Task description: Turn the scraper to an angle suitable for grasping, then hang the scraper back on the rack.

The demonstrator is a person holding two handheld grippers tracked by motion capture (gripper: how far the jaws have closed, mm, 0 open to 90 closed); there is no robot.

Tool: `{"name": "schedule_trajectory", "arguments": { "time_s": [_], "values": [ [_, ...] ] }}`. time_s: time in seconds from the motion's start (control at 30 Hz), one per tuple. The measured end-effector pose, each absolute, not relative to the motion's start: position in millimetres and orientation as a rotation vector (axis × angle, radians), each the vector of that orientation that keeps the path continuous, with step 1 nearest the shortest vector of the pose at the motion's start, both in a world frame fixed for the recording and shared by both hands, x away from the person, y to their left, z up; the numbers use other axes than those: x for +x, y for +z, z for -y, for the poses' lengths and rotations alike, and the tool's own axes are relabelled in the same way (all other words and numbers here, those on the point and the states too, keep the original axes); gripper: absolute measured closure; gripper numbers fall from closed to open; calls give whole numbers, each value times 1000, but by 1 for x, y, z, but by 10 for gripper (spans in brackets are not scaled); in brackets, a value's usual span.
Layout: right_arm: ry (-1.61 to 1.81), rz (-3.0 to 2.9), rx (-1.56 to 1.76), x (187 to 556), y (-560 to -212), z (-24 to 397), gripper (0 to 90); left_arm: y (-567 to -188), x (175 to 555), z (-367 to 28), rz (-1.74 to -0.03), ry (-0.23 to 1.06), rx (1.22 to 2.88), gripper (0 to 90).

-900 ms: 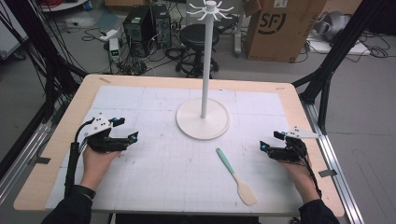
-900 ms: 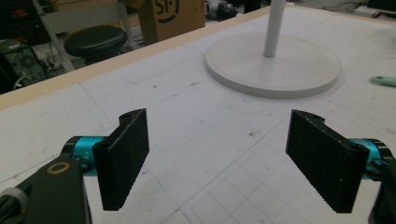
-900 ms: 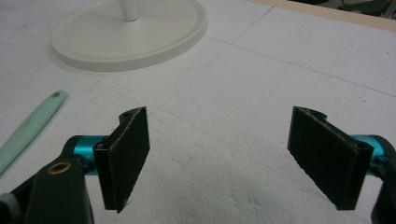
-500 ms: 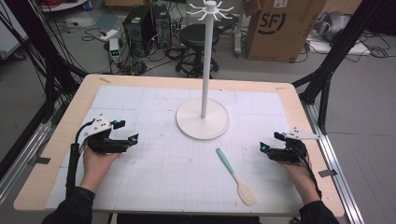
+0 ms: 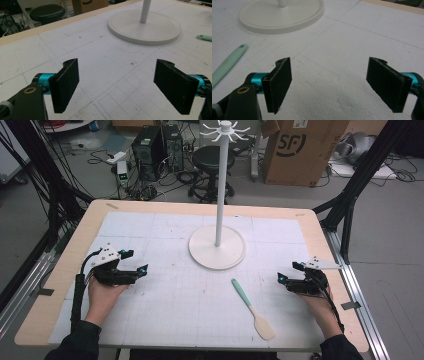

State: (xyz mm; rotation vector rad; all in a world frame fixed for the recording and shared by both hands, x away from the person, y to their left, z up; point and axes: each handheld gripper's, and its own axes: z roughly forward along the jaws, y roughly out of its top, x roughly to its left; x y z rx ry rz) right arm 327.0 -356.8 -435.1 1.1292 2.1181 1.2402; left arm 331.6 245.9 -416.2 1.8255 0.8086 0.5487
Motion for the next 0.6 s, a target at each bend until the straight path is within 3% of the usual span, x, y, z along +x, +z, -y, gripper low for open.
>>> {"name": "schedule_trajectory", "arguments": {
  "time_s": [0.6],
  "values": [
    [1229,-2115,1113,314,-424,344,191,-416,333,-249,-803,559,1813,211]
  ]
}}
